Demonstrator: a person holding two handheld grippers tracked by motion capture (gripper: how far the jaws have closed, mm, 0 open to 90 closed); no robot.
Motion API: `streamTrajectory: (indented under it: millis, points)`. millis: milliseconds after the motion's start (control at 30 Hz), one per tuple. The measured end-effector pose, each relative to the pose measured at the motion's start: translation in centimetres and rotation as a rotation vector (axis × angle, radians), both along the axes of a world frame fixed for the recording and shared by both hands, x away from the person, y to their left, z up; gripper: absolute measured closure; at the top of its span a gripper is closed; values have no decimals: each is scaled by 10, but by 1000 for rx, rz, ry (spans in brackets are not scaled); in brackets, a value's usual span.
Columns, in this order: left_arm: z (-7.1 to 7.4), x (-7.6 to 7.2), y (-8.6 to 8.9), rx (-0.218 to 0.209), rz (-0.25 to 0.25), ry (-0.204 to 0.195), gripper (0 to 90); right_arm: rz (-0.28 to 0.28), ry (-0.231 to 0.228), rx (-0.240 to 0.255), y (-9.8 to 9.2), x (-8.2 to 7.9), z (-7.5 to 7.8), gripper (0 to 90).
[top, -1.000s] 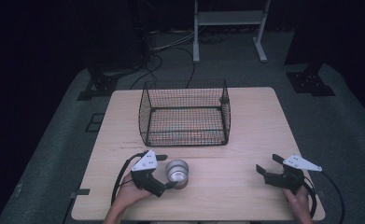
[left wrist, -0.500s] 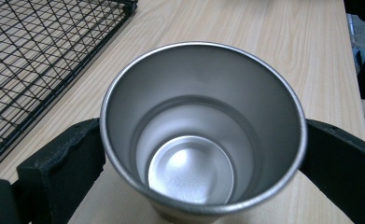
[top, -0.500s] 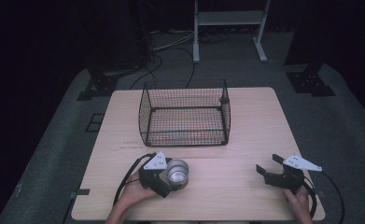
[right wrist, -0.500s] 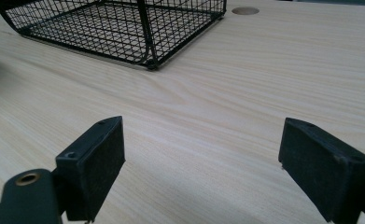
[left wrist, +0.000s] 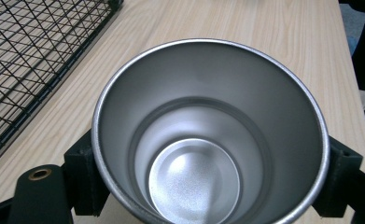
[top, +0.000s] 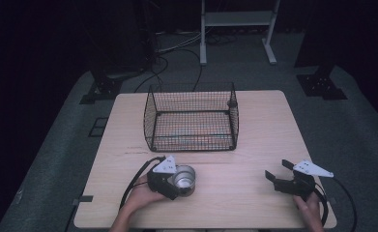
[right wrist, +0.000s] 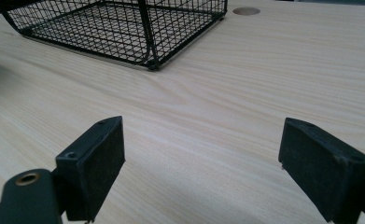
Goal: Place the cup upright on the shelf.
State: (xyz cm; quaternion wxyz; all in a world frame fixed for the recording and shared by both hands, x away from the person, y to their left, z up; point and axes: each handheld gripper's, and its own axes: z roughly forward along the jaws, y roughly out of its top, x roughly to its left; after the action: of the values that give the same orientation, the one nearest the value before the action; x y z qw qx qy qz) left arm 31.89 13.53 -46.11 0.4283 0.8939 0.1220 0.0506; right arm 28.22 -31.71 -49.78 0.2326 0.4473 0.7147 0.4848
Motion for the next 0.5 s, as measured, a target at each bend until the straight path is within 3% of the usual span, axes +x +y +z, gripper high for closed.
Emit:
streamTrajectory:
  millis: [233,367,500]
  points:
    - [10,4,1,-12,7,7,176,-1,0,2,0,0,0,137]
    - [23,9,2,-62,12,10,177,0,-3,1,0,0,0,137]
    - [31,13,1,-49,1,10,177,-2,-2,4,-1,0,0,137]
